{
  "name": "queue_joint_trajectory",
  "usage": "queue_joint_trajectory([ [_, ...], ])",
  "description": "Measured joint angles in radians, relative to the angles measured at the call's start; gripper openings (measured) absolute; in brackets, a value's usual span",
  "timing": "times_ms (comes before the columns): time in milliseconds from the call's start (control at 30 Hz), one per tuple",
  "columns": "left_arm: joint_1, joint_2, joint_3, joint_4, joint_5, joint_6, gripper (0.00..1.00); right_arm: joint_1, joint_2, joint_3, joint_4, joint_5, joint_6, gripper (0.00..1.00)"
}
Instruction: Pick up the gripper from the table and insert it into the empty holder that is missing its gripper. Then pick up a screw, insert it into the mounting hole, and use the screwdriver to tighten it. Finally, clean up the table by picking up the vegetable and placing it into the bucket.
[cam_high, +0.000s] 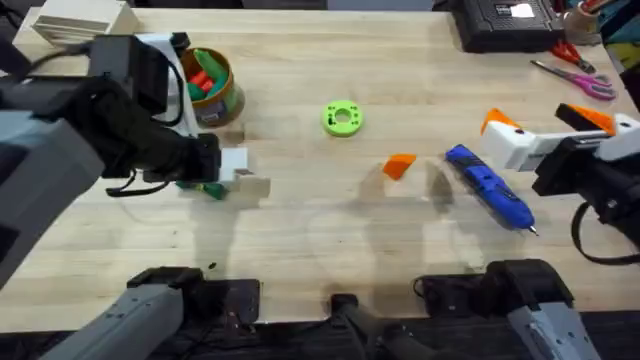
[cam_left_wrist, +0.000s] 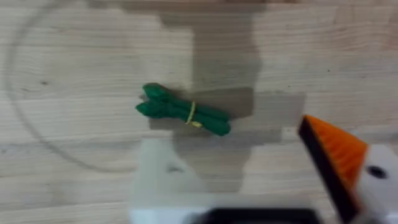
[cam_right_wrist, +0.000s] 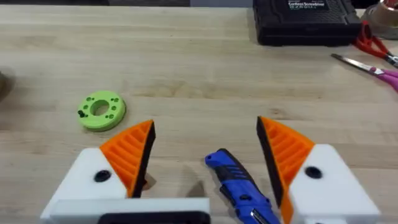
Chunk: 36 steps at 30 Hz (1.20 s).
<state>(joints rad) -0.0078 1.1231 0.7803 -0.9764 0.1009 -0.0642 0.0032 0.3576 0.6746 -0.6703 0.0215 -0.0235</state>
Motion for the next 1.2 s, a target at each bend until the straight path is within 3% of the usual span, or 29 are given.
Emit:
queue_joint_trajectory([
  [200, 0.0, 0.021, 0.0, 0.001, 0.032, 0.001, 0.051, 0.0, 0.0, 0.0, -0.005, 0.0, 0.0, 0.955],
  [233, 0.0, 0.021, 0.0, 0.006, 0.033, 0.005, 0.111, 0.0, 0.0, 0.0, -0.005, 0.0, 0.0, 0.954],
  [400, -0.001, 0.021, 0.002, 0.075, 0.059, -0.018, 0.895, 0.0, 0.0, 0.0, -0.005, 0.0, 0.0, 0.952],
  [433, -0.005, 0.02, 0.005, 0.096, 0.078, -0.024, 0.961, 0.0, 0.0, 0.0, -0.005, 0.0, 0.0, 0.952],
  [600, -0.069, -0.001, 0.048, 0.273, 0.188, -0.032, 0.987, 0.0, 0.0, 0.0, -0.005, 0.0, 0.0, 0.953],
  [833, -0.172, -0.033, 0.1, 0.745, 0.326, -0.095, 0.987, 0.0, 0.0, 0.0, -0.006, 0.0, 0.0, 0.954],
  [900, -0.18, -0.038, 0.106, 0.771, 0.338, -0.108, 0.988, 0.0, 0.0, 0.0, -0.006, 0.0, 0.0, 0.953],
  [1200, -0.18, -0.041, 0.104, 0.688, 0.351, -0.132, 0.987, 0.0, 0.0, 0.0, -0.009, 0.0, 0.0, 0.955],
])
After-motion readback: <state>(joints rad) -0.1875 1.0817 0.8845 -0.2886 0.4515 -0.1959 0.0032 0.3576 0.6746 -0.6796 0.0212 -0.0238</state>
